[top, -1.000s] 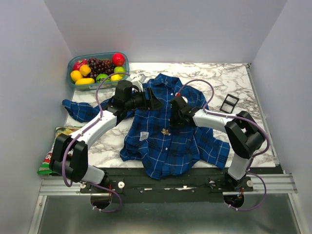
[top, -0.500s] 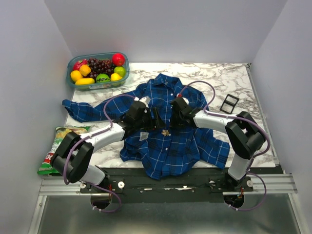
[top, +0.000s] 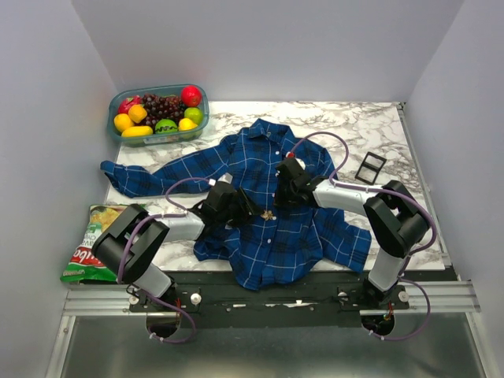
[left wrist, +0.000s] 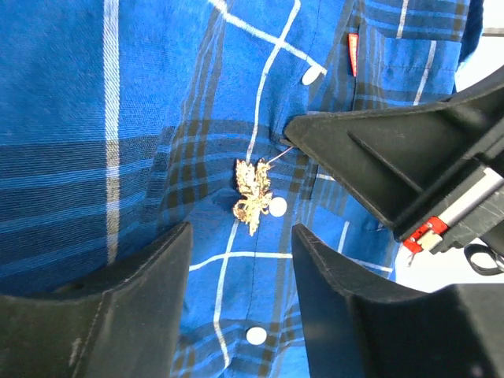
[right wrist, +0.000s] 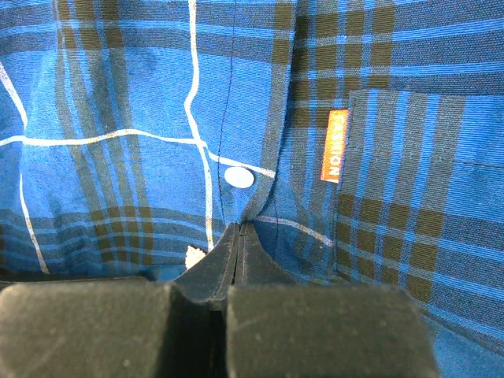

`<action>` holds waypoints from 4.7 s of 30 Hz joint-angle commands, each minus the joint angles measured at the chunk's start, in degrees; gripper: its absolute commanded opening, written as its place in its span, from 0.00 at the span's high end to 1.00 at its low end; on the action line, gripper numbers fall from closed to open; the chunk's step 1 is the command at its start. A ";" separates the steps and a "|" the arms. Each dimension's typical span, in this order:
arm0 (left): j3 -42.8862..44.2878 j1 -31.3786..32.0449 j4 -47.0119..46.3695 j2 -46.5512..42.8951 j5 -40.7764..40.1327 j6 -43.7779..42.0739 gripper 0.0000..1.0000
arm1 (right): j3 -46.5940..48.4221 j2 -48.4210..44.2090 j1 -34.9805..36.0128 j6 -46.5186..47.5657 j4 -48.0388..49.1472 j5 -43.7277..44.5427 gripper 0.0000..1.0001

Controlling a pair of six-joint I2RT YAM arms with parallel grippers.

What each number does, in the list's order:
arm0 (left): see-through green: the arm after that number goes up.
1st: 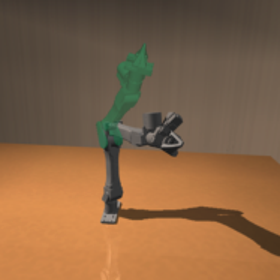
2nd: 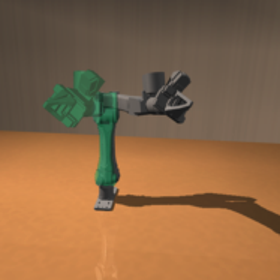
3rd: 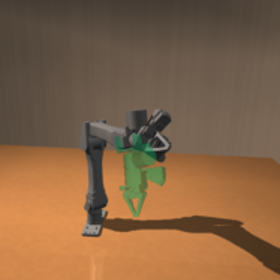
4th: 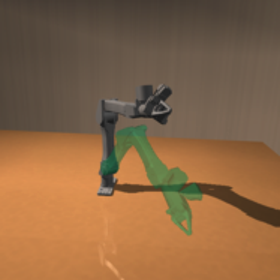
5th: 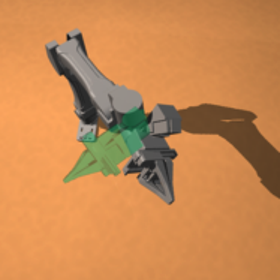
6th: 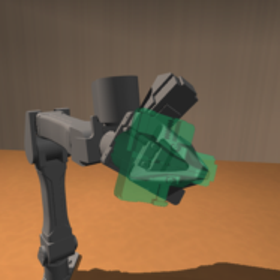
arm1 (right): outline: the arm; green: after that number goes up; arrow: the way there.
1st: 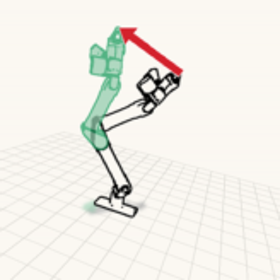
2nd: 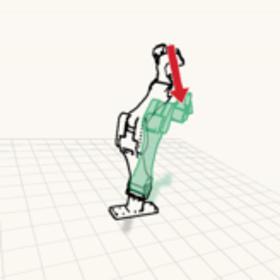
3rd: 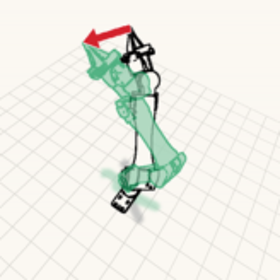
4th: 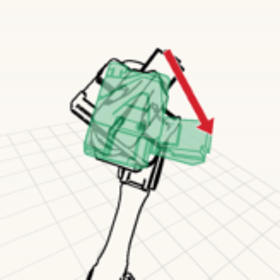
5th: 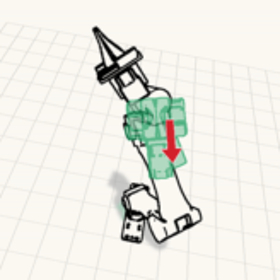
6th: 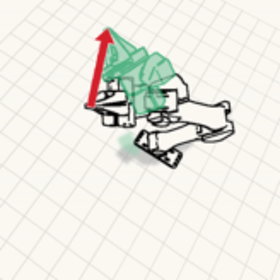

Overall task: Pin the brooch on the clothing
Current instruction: Pick up the brooch from the flattened clothing, then cross the brooch over the flattened clothing.

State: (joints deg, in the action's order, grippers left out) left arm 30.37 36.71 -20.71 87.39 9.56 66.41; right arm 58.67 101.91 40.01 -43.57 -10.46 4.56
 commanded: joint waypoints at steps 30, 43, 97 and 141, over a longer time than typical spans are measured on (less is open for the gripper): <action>-1.11 3.89 -12.78 8.93 -6.39 6.45 0.55 | -1.37 -1.71 -0.02 -0.29 -0.70 -1.22 1.00; 1.53 4.34 -10.49 11.48 -9.03 5.31 0.64 | -1.81 -1.89 0.07 -0.20 -0.70 -1.22 1.00; 21.80 1.79 10.15 -1.19 10.35 -16.57 1.00 | -1.64 -23.60 -8.62 7.53 -10.90 2.39 0.26; 54.53 -5.16 11.49 37.58 23.66 -18.25 1.00 | 12.52 0.40 -19.88 11.84 -10.99 1.59 0.62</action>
State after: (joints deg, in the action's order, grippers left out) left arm 83.29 32.23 -6.42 124.03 32.99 46.76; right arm 69.58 101.43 20.49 -31.48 -20.49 5.28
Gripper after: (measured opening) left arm 0.173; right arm 0.382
